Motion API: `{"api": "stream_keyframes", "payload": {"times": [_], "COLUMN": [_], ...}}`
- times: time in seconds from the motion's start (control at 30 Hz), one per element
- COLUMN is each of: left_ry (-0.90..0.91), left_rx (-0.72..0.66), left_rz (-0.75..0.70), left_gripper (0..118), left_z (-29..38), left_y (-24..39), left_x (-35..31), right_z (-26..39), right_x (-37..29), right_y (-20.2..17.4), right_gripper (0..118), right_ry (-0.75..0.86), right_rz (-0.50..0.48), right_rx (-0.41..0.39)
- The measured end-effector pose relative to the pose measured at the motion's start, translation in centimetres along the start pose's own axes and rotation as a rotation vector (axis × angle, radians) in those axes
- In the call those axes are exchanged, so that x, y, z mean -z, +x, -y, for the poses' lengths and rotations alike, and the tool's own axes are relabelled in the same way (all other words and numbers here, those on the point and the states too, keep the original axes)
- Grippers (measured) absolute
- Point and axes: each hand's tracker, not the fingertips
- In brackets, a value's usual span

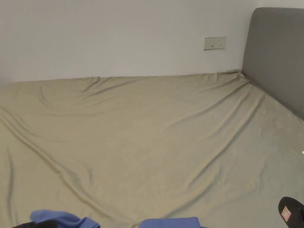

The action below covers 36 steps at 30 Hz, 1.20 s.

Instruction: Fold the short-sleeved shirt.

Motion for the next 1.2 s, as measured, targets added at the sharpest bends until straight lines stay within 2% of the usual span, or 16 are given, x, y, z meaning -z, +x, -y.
{"api": "stream_keyframes", "payload": {"times": [0.03,0.23,0.37,0.4,0.43,0.5,0.53,0.57,0.6,0.67,0.7,0.77,0.87,1.03,1.13,1.2], "left_ry": [-0.034,-0.279,-0.405,-0.424,-0.443,-0.448,-0.442,-0.399,-0.344,-0.172,-0.085,0.056,-0.038,-0.297,-0.329,-0.313], "left_rx": [0.076,0.332,0.428,0.435,0.451,0.413,0.352,0.318,0.316,0.366,0.424,0.556,0.714,0.682,0.804,0.799], "left_rz": [0.010,0.083,0.000,-0.040,-0.047,-0.029,-0.007,0.031,0.050,0.030,-0.026,-0.226,-0.283,-0.052,-0.121,-0.124], "left_gripper": [10,10,11,18,35,85,94,90,70,7,1,0,0,0,0,0], "left_z": [-0.8,5.8,12.2,13.6,15.4,16.3,16.3,15.1,14.4,12.9,11.9,12.0,14.0,20.9,24.5,24.4], "left_y": [-1.3,8.6,12.3,12.5,13.4,13.3,13.4,13.1,13.2,13.6,13.4,13.7,13.4,13.8,14.7,14.8], "left_x": [2.0,14.0,21.4,22.9,23.9,24.4,23.9,22.4,21.2,18.4,17.1,16.3,17.7,21.0,23.9,24.5], "right_z": [0.0,-0.6,-0.9,-0.9,1.3,1.3,1.4,1.4,1.4,1.5,1.7,2.0,2.4,2.6,2.6,2.5], "right_x": [-0.1,-1.3,-1.6,-1.5,-6.8,-7.2,-7.4,-7.5,-7.5,-7.3,-7.1,-6.6,-6.2,-6.2,-6.3,-6.3], "right_y": [0.0,0.8,1.5,1.5,4.0,4.5,4.7,4.9,5.0,5.3,5.3,5.3,5.0,4.4,4.2,4.0], "right_gripper": [2,2,2,2,2,2,2,2,2,2,2,2,2,2,2,2], "right_ry": [-0.001,0.019,0.040,0.047,0.049,0.048,0.048,0.048,0.047,0.044,0.044,0.039,0.031,0.016,0.008,0.003], "right_rz": [-0.004,0.017,0.057,0.077,0.095,0.100,0.104,0.106,0.108,0.112,0.111,0.104,0.086,0.069,0.067,0.067], "right_rx": [-0.002,-0.002,0.018,0.020,0.018,0.017,0.020,0.019,0.019,0.025,0.032,0.047,0.057,0.037,0.022,0.008]}}
